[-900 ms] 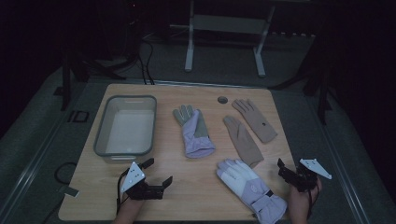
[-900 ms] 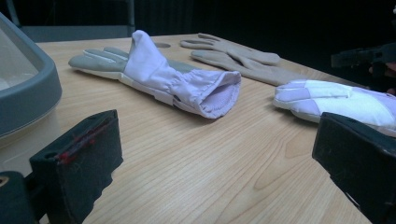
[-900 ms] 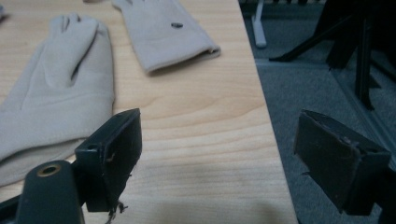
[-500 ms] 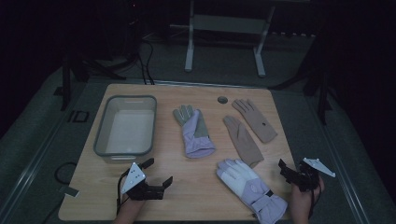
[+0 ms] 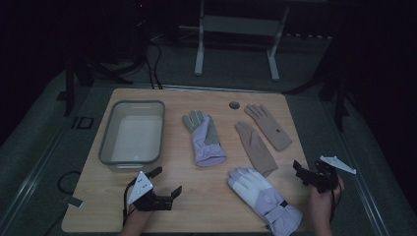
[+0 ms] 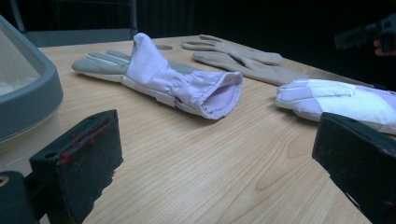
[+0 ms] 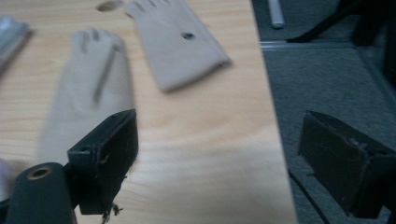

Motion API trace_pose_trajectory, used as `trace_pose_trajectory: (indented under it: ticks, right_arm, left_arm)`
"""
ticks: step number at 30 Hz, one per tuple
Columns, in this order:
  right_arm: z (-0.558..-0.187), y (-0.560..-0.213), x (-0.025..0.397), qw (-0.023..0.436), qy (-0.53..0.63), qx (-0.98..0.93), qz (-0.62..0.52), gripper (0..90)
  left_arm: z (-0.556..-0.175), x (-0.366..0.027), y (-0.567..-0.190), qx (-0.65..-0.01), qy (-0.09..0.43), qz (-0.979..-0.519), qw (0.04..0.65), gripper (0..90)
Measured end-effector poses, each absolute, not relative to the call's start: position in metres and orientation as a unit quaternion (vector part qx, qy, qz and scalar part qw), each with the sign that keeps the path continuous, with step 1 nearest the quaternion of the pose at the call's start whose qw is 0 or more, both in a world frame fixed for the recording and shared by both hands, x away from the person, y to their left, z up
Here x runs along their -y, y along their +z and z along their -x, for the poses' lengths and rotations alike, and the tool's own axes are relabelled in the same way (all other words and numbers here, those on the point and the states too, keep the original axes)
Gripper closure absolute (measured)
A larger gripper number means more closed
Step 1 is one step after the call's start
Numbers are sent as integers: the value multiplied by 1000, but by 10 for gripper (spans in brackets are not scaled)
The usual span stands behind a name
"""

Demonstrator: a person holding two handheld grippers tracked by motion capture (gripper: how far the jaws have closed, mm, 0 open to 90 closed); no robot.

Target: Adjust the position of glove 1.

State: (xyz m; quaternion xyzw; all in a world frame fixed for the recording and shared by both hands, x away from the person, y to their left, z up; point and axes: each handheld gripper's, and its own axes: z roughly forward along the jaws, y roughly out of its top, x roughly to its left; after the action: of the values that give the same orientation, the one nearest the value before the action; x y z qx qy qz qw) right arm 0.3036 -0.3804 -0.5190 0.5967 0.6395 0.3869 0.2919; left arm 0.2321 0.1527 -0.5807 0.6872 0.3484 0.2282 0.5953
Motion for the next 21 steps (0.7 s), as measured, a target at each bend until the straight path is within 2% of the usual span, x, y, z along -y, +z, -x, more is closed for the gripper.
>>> trace_pose_trajectory:
  ticks: [4,7,9,21]
  right_arm:
    - [-317,-498,362,286,394,-652,-581,117]
    - [-326,-487,351,264,417,-657,-569,117]
    - [-331,-480,341,276,413,-661,-562,117]
    - [-367,-458,304,247,408,-696,-536,118]
  left_arm:
    - [-232,-153,-581,-347,228,-688,595,17]
    - [-232,-153,-581,-347,228,-689,595,17]
    - [-232,-153,-581,-347,228,-689,594,17]
    - [-232,-153,-581,-346,227,-689,595,17]
